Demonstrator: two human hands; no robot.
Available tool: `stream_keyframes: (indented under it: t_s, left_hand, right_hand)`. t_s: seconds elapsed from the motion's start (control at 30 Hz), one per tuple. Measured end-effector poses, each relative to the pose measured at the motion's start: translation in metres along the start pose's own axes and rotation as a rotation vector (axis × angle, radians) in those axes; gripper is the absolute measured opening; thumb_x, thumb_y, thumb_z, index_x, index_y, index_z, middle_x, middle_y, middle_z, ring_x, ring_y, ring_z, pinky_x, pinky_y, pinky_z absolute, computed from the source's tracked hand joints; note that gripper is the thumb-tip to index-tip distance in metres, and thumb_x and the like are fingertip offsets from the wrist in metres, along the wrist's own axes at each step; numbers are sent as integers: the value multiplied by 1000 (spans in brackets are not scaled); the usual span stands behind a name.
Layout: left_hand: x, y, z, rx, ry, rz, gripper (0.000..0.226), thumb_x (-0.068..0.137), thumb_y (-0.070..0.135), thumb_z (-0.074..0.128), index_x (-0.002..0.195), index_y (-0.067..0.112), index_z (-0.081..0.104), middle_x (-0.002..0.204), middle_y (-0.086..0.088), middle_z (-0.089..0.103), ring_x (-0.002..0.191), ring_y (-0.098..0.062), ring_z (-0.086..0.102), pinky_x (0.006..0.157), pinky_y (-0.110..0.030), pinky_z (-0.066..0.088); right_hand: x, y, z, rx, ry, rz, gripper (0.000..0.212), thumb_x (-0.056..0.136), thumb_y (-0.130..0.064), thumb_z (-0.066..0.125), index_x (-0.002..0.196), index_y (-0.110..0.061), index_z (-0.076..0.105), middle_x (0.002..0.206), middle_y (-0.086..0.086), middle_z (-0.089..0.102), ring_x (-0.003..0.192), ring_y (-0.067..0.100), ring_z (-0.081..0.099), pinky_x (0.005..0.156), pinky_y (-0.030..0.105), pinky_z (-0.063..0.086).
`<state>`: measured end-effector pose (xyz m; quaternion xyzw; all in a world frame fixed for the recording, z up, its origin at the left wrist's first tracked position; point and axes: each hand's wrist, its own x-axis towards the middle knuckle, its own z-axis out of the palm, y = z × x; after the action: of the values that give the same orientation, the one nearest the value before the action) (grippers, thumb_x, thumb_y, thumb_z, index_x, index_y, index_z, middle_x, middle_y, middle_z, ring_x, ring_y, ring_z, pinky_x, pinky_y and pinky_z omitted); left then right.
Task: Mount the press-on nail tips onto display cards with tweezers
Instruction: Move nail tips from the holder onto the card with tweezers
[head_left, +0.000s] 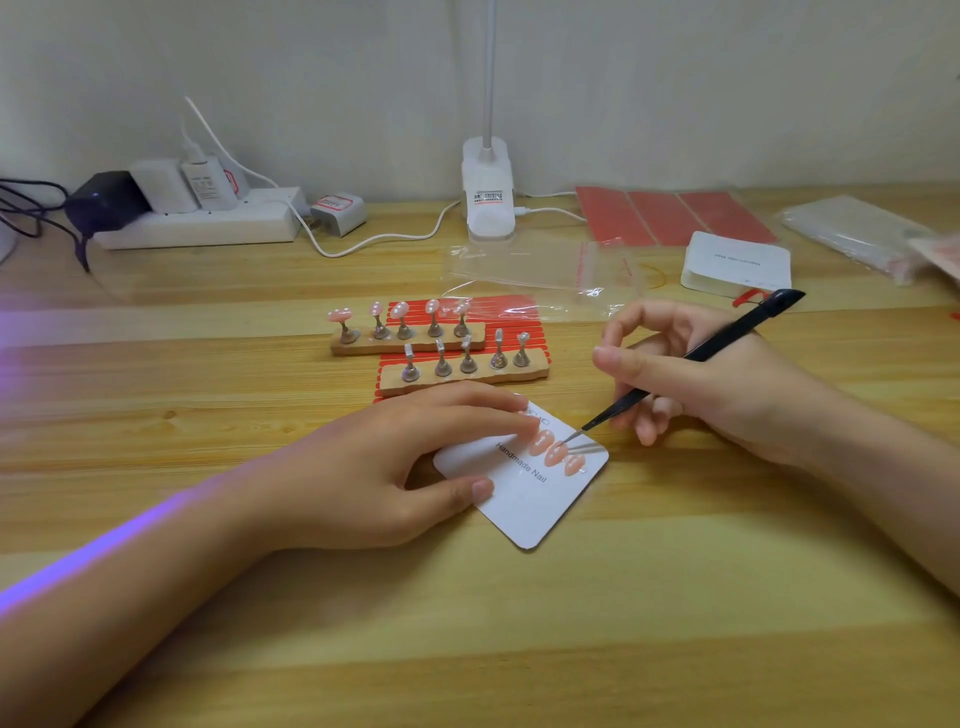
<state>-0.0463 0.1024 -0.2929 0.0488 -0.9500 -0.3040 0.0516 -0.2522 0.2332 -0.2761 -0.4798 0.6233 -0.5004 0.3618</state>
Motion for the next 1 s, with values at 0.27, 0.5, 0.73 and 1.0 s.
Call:
stream_keyframes:
  t_s: [0.27,0.5,0.73,1.0]
  left_hand:
    - [0,0,-1,1,-11,-14,46,86,31,51,131,38,45,139,25,37,130,7,30,108,-18,26]
    - [-1,0,0,-11,3,-8,44,87,31,51,130,39,45,139,25,38,130,7,31,107,-19,27]
    - [-1,0,0,-7,4,-3,44,87,31,51,129,40,45,139,25,38,130,7,31,107,-17,27]
    - [-2,0,1,-7,11,-8,45,86,31,51,130,38,45,139,25,38,131,7,31,107,-16,26]
  right_hand:
    - [-8,-13,6,-140,-61,-305,11,75,-34,70,71,-30,60,54,8,61,41,12,57,46,14,44]
    - [-4,-7,2,-24,-3,-194,17,73,-29,71,73,-20,56,51,5,62,38,11,56,42,15,43]
    - [-1,5,-4,205,-19,18,23,62,-26,67,76,-13,54,47,2,57,37,12,56,37,14,43]
    - [-1,7,0,187,11,13,26,61,-30,68,76,-14,54,48,5,59,37,12,57,39,15,44]
